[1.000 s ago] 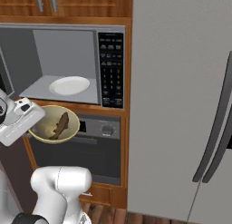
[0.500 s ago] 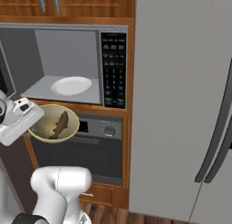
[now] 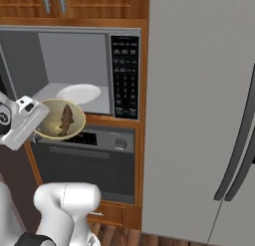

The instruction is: Remove the peach from the bowl and place it on the small plate. Then place the bowl with only the fish in the microwave, close the door, and press the start button to microwave the fish.

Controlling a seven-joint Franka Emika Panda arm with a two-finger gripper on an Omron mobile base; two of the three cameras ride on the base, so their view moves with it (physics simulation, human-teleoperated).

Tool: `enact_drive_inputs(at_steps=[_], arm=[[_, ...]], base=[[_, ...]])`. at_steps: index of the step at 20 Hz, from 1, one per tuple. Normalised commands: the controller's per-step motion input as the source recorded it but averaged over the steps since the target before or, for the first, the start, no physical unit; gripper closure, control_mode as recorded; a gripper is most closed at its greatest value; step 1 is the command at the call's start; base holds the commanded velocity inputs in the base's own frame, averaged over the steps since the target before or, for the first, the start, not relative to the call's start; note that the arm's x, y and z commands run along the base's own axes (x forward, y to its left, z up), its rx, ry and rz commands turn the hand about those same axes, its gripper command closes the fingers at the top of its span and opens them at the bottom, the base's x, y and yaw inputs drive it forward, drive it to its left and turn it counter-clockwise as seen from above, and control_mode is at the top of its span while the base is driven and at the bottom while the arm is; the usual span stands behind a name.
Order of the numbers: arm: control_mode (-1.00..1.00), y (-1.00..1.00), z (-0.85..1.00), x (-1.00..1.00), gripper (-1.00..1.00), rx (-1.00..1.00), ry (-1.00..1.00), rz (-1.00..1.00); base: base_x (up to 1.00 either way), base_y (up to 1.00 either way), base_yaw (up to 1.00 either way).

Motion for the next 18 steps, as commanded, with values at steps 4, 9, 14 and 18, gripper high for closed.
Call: enact_drive_inputs(at_steps=[4, 9, 14, 18], arm=[[-1.00, 0.00, 0.56, 0.71, 1.00, 0.00, -0.01, 0.11], [-1.00, 0.10, 0.34, 0.56, 1.00, -0.01, -0.03, 0.04], [-1.00, 0.45, 0.01, 0.87, 1.00, -0.12, 0.00, 0.06], [-1.00, 0.21, 0.00, 0.94, 1.00, -0.12, 0.01, 0.09]], base=[[0.00, 0.00, 0.00], [0.00, 0.00, 0.00], [0.00, 0.00, 0.00], [0.00, 0.00, 0.00]])
